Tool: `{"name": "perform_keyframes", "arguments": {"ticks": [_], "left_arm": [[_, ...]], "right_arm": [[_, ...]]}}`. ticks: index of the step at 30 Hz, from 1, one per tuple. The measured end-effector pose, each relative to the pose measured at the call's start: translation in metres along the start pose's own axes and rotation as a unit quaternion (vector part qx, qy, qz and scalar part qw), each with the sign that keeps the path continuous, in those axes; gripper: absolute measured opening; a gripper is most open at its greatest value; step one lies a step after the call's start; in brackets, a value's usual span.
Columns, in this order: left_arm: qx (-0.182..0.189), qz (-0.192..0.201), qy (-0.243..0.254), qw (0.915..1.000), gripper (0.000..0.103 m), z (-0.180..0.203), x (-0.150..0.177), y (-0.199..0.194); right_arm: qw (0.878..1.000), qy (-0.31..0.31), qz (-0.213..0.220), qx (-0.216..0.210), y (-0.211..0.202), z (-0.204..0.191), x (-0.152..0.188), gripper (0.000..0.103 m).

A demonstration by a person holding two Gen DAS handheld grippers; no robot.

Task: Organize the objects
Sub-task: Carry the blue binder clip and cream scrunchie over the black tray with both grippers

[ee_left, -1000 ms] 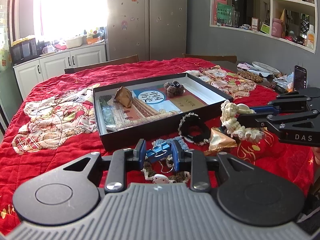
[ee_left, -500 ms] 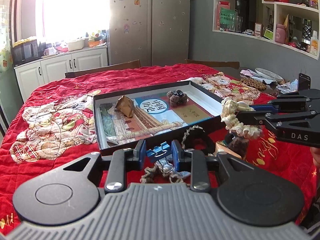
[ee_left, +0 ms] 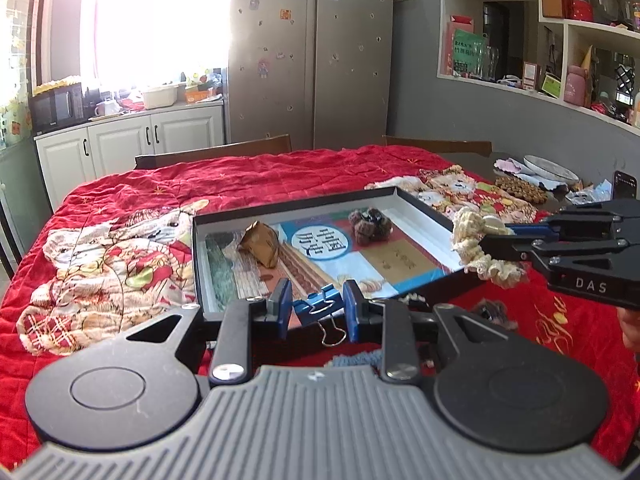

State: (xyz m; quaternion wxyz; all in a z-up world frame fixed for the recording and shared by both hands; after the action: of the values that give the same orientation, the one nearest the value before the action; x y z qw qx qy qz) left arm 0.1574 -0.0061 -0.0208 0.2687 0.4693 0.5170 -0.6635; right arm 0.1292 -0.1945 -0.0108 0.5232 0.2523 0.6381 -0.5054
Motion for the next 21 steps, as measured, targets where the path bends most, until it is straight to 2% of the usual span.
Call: {"name": "perform_keyframes", "arguments": {"ticks": [21], "left_arm": [[-0.006,-0.026,-0.007,0.9996,0.031,0.0,-0.013,0.08]], "right_arm": [[0.999,0.029,-0.028,0.029,0.081,0.034,0.0,0.013]]}}
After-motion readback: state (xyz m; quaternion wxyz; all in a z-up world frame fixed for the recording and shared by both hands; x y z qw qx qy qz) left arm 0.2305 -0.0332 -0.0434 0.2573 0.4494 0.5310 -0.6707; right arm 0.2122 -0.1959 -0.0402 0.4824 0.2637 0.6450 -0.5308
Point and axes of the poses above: each gripper's, at about its wrist camera, not at the fingertips, and y roughly the way its jaws point, z to its right, x to its underside, the point moved 8 cm from there along y, roughly the way its jaws point, and after that the axes turned 3 degrees about z, right-handed, at the moved point
